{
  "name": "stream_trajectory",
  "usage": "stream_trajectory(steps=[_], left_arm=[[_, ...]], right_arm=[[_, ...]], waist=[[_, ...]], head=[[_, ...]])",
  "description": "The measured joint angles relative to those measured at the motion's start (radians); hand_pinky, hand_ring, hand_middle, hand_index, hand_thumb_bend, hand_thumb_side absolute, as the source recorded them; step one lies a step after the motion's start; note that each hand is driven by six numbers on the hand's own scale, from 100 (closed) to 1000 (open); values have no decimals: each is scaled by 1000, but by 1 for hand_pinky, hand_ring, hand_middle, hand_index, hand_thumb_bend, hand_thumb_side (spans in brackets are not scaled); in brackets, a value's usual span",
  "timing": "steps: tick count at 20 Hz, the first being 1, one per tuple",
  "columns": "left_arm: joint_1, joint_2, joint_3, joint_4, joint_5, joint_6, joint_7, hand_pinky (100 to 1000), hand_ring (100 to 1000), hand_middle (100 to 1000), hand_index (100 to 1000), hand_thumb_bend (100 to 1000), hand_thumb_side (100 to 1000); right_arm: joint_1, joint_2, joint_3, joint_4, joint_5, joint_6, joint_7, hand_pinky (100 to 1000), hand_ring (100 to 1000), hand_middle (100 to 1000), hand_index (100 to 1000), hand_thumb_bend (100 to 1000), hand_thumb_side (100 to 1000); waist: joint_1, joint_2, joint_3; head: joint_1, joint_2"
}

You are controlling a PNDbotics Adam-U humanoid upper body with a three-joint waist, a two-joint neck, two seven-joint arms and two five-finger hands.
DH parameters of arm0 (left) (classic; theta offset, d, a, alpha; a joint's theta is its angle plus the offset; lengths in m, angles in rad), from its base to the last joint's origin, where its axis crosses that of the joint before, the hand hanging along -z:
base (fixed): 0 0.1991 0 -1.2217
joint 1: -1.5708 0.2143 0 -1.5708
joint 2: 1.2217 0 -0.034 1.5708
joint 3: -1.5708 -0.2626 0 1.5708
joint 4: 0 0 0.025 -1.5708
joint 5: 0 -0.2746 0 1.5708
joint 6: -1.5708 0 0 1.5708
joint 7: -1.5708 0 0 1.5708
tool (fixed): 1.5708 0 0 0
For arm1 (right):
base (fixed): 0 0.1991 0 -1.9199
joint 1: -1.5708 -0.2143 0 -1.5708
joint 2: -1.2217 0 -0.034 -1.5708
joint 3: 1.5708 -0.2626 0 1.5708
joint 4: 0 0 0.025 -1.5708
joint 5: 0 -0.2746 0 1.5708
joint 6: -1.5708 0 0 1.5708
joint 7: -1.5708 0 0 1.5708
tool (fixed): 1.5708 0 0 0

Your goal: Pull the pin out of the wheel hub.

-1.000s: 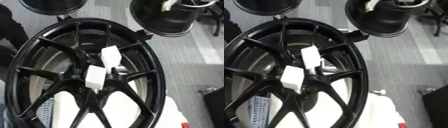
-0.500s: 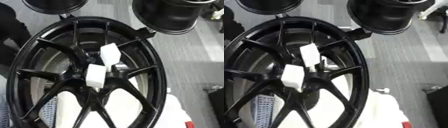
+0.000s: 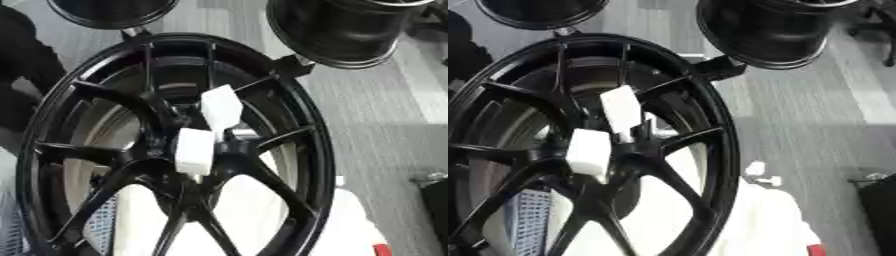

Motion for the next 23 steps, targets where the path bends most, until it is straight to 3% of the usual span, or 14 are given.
stream_trajectory(steps=[3, 6, 8, 12, 17, 23], left_arm=[[0, 0, 0, 0, 0, 0, 0, 777, 733, 708, 800, 534, 337], [0, 0, 0, 0, 0, 0, 0, 776, 733, 708, 799, 535, 336], [0, 0, 0, 0, 0, 0, 1, 776, 733, 708, 799, 535, 336], [0, 0, 0, 0, 0, -1, 1, 776, 733, 708, 799, 535, 335], [-1, 0, 0, 0, 0, -1, 1, 775, 732, 708, 799, 536, 335], [-2, -5, 0, 0, 1, -1, 1, 775, 732, 709, 799, 536, 335]], right_arm=[[-7, 2, -9, 4, 0, 10, -22, 906, 879, 810, 831, 230, 171], [-13, 8, -14, 3, -7, 22, -63, 895, 839, 761, 801, 120, 221], [-22, 9, -15, -5, -20, 31, -97, 890, 819, 738, 785, 100, 279], [-39, 17, -8, -50, -73, 46, -156, 887, 811, 730, 779, 100, 344], [-59, 17, 25, -153, -119, 55, -170, 880, 795, 711, 774, 100, 311], [-78, 17, 67, -297, -102, 97, -190, 865, 763, 669, 750, 100, 297]], waist=[[0, -2, 2], [0, -5, 5], [0, -5, 7], [2, -5, 12], [11, -5, 19], [21, -5, 24]], head=[[0, 0], [0, 0], [-1, 0], [-1, 0], [-2, 0], [-6, 0]])
